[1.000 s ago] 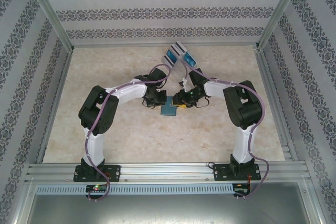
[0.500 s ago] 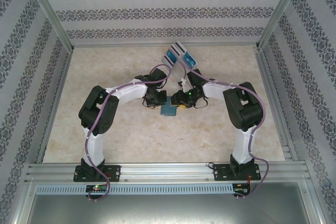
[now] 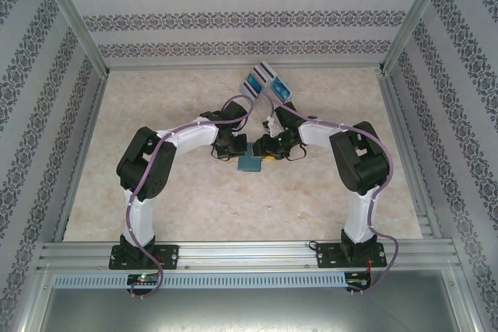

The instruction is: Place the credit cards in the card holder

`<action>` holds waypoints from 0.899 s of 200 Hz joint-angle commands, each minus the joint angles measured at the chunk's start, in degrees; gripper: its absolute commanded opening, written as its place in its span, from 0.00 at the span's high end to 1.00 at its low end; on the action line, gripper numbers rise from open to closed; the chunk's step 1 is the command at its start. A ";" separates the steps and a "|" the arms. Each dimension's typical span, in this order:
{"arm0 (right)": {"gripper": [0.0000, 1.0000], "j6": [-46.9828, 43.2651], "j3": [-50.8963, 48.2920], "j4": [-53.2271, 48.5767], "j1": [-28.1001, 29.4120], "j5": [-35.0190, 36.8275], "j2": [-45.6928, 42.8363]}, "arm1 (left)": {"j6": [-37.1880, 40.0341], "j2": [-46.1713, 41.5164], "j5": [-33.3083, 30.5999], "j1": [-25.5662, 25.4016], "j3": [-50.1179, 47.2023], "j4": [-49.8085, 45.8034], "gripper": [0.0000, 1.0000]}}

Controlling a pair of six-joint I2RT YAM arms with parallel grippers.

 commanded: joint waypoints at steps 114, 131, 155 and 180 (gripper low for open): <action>0.57 1.82 3.35 -1.42 10.30 5.97 10.77 | -1.67 0.18 4.27 -2.78 -2.95 4.01 1.00; 0.57 2.00 4.24 -2.52 10.52 6.24 11.21 | -2.35 0.31 4.89 -2.78 -4.27 5.61 1.00; 0.57 2.59 5.76 -3.72 11.19 6.42 12.06 | -4.51 0.25 7.40 -2.78 -6.65 10.32 1.00; 0.57 3.47 7.25 -4.84 12.54 6.83 12.74 | -6.59 0.00 9.18 -3.20 -8.47 14.46 1.00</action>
